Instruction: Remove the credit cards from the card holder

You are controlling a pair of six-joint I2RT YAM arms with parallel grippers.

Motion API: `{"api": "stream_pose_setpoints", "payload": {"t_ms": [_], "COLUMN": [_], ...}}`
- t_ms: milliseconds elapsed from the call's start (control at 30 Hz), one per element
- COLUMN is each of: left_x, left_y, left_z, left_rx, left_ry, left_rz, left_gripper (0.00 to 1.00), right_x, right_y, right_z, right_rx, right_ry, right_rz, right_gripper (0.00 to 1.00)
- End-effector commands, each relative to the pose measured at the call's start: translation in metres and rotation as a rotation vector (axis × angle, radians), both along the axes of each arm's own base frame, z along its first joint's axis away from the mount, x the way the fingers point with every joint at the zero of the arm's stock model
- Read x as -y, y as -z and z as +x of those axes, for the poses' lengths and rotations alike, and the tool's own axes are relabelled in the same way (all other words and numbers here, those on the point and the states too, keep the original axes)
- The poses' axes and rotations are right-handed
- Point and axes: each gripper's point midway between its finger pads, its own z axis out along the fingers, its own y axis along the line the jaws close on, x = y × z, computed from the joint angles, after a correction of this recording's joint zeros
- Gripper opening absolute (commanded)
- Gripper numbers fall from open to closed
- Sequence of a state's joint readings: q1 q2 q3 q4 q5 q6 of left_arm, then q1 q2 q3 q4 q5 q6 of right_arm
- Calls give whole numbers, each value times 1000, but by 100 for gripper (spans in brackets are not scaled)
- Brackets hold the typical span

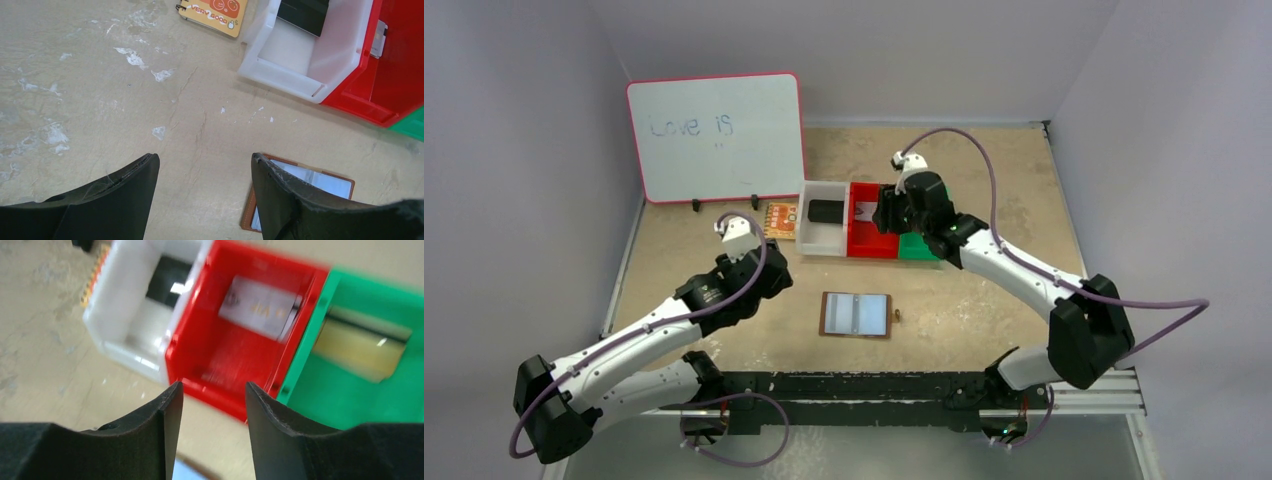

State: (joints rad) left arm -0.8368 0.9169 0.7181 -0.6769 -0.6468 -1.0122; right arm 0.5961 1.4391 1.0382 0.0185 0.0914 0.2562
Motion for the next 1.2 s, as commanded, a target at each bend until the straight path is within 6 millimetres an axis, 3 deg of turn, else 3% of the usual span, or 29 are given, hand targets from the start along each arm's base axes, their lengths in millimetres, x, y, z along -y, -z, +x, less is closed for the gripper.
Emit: {"api": "stream_pose_setpoints", "payload": {"t_ms": [0, 167, 367, 500, 600, 933, 1167], "left_x": [-5, -9, -13, -14, -13, -13, -14], "left_y": [-27, -22, -20, -21, -20, -17, -16], "left_z": [10, 6, 5, 5, 5, 3, 2], "left_rx": [76, 62, 70, 74, 70, 66, 65], "left_ry": [-57, -72, -89, -93, -91, -91, -95], "left_rz": [-31, -28, -38, -41, -43, -51, -55], "left_gripper": [68, 68, 68, 68, 68, 67, 67], "right_x": [-19, -43, -63, -63, -76, -94, -88], "right_y": [18, 54, 87, 108, 106, 120, 138], "right_z": [-44, -101, -142, -152, -150, -156, -160], "right_rx": [-201, -283, -355, -389, -389, -414, -443], "right_ry": [119, 212, 230, 232, 211, 166, 194], "right_rz": [185, 107, 46, -27, -27, -86, -156], "right_gripper": [53, 60, 60, 61, 62, 66, 66]}}
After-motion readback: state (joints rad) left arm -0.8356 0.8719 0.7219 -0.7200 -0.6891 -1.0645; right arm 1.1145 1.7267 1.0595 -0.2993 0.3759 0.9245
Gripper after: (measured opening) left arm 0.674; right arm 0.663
